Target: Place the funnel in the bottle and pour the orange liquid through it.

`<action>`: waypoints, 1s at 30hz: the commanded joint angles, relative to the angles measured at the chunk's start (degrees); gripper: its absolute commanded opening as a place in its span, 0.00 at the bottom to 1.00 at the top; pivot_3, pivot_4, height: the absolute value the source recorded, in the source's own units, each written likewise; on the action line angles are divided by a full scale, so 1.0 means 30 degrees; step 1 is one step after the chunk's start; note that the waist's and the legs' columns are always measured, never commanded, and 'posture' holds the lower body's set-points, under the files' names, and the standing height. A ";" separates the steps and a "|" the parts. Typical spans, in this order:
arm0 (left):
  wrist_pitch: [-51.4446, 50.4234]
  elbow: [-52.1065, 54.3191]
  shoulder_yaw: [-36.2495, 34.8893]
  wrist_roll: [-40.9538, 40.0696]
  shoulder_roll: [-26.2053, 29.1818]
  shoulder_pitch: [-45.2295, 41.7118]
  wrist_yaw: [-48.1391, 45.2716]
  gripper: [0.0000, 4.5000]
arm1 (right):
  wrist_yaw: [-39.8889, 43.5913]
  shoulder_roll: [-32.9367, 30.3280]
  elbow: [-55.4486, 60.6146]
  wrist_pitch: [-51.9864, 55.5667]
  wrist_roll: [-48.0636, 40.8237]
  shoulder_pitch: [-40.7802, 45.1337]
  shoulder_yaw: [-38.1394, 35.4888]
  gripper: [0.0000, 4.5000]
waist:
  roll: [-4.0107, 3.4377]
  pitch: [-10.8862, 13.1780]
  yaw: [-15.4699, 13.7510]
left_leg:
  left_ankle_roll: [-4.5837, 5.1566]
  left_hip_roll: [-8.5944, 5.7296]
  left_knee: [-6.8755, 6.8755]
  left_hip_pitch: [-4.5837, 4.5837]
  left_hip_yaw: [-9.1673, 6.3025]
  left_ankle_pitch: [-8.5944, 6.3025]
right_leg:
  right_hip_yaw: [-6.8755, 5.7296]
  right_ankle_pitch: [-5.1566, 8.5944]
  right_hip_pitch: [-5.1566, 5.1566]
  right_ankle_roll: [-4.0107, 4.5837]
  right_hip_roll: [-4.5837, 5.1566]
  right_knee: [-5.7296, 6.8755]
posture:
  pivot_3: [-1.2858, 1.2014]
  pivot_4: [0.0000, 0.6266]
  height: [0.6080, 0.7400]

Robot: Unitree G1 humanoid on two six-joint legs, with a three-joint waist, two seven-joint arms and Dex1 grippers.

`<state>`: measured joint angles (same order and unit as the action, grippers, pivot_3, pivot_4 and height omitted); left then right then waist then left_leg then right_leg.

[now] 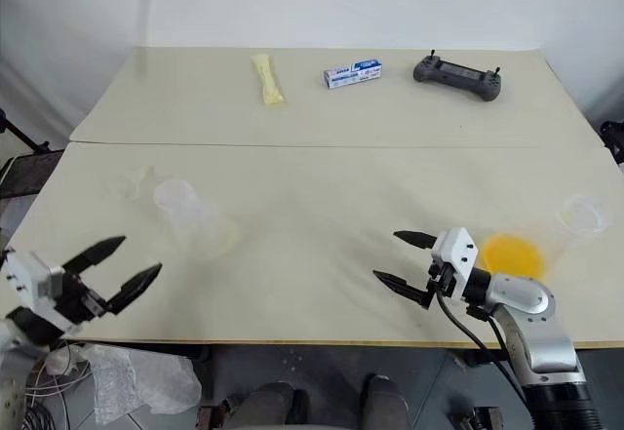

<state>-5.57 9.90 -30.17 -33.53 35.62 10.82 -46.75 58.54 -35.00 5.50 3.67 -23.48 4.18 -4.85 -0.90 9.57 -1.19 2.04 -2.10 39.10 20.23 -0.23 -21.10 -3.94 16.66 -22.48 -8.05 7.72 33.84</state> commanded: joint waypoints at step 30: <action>0.0697 -0.6182 0.3807 0.0780 0.0678 -0.9261 -0.4271 0.51 | -0.1756 0.0049 0.3282 0.0183 -0.0673 -0.1782 -0.1017 1.00 | 0.0005 0.0003 0.0181 | 0.0014 -0.0035 0.0013 0.0006 0.0018 0.0007 | -0.0205 -0.0019 0.0002 -0.0036 -0.0069 0.0082 | 0.52 0.24 1.00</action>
<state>-3.44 -9.44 -18.95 -30.85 36.73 -15.61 -58.97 53.62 -34.82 13.45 4.42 -24.09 -1.65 -6.25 -0.89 9.58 -0.64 2.08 -2.21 39.13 20.25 -0.17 -21.08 -4.56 16.60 -22.48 -8.16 7.52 34.08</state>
